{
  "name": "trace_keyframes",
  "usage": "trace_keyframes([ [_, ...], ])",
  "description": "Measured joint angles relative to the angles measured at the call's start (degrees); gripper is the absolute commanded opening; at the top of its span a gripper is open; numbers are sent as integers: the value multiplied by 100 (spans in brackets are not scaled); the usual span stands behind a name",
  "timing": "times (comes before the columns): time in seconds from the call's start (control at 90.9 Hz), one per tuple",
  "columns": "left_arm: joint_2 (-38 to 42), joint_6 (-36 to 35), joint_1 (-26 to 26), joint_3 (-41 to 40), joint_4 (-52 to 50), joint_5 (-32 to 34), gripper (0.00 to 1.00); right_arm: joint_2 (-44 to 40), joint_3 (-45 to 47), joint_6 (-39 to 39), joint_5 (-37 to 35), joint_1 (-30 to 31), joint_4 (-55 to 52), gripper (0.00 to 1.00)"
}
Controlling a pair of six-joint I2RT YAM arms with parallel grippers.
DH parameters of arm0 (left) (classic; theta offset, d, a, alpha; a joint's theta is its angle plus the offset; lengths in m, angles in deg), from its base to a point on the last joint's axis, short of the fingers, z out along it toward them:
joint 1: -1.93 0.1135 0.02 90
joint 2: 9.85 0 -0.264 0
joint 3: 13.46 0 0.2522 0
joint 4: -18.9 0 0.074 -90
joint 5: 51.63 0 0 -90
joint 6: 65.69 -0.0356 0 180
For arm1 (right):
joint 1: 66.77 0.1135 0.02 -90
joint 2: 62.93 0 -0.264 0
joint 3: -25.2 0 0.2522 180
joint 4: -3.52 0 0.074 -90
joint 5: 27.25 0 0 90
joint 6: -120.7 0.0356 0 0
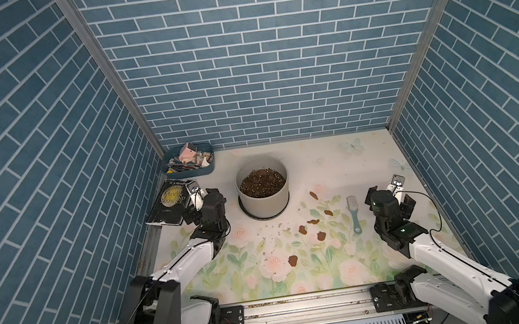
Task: Scrub the dried mud off the ceramic pot
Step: Reset both arms
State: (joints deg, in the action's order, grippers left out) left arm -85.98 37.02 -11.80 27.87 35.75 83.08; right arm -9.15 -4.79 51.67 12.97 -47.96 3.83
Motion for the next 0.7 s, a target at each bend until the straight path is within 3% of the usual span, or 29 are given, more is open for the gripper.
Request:
trace_keyframes([
  [0.121,-452,-358,149,-697,1255,-15,100,352,813,-313,22,-859,1360,99],
  [0.198,-686,-527,197,-1121,2175,-111,100,597,1191,-505,459,-1213,2345,99],
  [0.297,-761,-717,400,-1440,2898,-673,100,1161,1491,-704,1121,-1388,3773,99],
  [0.407,-892,-868,638,-1631,3779,-1429,100,2328,1305,-1095,1919,-1434,5165,100],
  [0.561,-1045,-905,802,-1720,4179,-1978,100,3303,664,-1615,3021,-1438,5816,100],
  [0.704,-1054,-907,837,-1709,4385,-2173,100,3370,590,-1808,3401,-1471,6046,100],
])
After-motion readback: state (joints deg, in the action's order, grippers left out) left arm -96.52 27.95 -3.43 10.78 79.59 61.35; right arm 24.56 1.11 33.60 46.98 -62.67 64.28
